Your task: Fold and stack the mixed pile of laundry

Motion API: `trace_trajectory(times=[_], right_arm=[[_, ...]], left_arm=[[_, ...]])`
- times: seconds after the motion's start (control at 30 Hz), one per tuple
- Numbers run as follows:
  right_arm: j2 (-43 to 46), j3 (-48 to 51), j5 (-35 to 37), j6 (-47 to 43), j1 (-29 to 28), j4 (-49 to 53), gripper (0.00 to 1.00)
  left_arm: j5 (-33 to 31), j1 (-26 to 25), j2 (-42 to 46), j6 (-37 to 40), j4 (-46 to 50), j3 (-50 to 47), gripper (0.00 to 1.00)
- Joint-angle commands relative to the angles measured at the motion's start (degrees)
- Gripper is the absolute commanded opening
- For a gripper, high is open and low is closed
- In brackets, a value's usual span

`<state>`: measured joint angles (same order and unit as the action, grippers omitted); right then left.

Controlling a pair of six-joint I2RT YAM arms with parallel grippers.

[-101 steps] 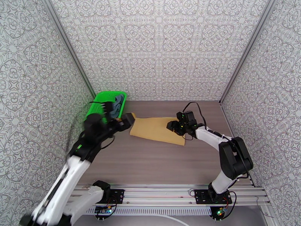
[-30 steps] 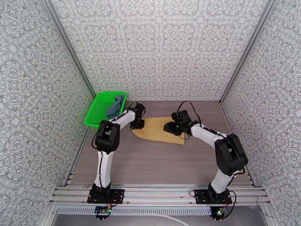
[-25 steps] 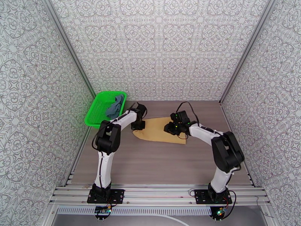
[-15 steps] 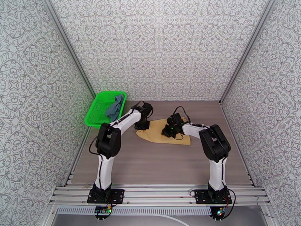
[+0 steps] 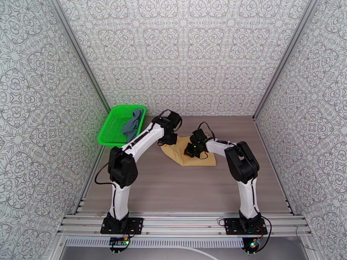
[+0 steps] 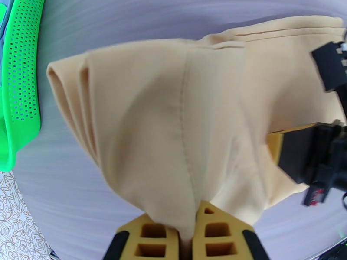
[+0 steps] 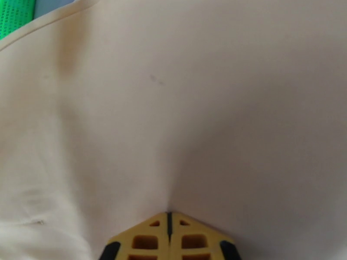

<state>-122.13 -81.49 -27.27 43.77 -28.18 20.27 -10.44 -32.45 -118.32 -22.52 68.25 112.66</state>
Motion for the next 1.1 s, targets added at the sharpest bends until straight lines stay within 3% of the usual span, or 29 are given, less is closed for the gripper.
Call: trace_trajectory(times=[0.0, 0.17, 0.5, 0.73, 1.07], right_arm=[[-1.6, -3.2, 0.0, 0.8, -1.9, 2.2, 0.00], [-0.2, -4.3, -0.2, 0.3, -2.7, 3.4, 0.00], [12.5, -3.7, 11.6, -11.7, 1.4, 18.6, 0.00], [15.8, 7.6, 11.8, -14.1, 6.0, 15.1, 0.00], [12.1, 15.6, 10.5, -11.8, 6.1, 6.3, 0.00]], left_arm=[[-1.3, -0.2, 0.4, -1.6, 1.6, 1.1, 0.00], [-1.9, -0.3, 0.4, -2.0, 1.3, 1.0, 0.00], [-5.4, 0.2, 0.8, -1.2, 3.9, 1.8, 0.00], [-4.2, -1.5, -1.9, -1.2, 6.2, 6.2, 0.00], [-2.3, -6.5, -13.9, -5.6, 11.6, 20.6, 0.00]])
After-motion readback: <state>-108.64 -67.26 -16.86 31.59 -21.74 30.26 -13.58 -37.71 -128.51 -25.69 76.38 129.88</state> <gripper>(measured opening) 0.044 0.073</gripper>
